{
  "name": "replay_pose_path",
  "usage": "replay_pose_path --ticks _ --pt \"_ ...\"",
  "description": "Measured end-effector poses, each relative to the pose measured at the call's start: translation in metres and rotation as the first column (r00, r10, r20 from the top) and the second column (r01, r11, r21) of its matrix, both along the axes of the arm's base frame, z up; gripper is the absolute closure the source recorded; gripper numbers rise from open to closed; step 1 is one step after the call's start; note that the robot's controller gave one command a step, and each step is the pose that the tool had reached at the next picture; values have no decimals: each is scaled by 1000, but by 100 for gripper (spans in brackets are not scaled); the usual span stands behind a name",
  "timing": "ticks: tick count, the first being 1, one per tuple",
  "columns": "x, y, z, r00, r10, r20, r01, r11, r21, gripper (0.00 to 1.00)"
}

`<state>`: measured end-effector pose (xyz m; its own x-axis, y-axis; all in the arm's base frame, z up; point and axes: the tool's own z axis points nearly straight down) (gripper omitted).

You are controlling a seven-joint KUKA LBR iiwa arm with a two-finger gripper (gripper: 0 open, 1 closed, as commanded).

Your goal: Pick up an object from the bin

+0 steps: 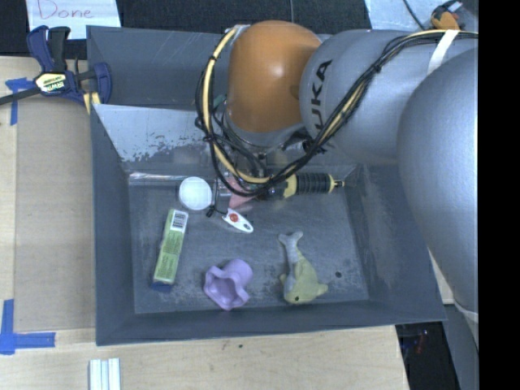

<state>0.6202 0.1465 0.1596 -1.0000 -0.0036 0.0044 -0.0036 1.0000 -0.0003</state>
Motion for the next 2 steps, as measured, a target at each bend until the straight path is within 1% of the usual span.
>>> replay_pose_path --ticks 1,2 --pt "2 -1 5 1000 -4 8 4 1000 1 0" --pt "-20 48 -18 891 454 5 -454 891 2 0"
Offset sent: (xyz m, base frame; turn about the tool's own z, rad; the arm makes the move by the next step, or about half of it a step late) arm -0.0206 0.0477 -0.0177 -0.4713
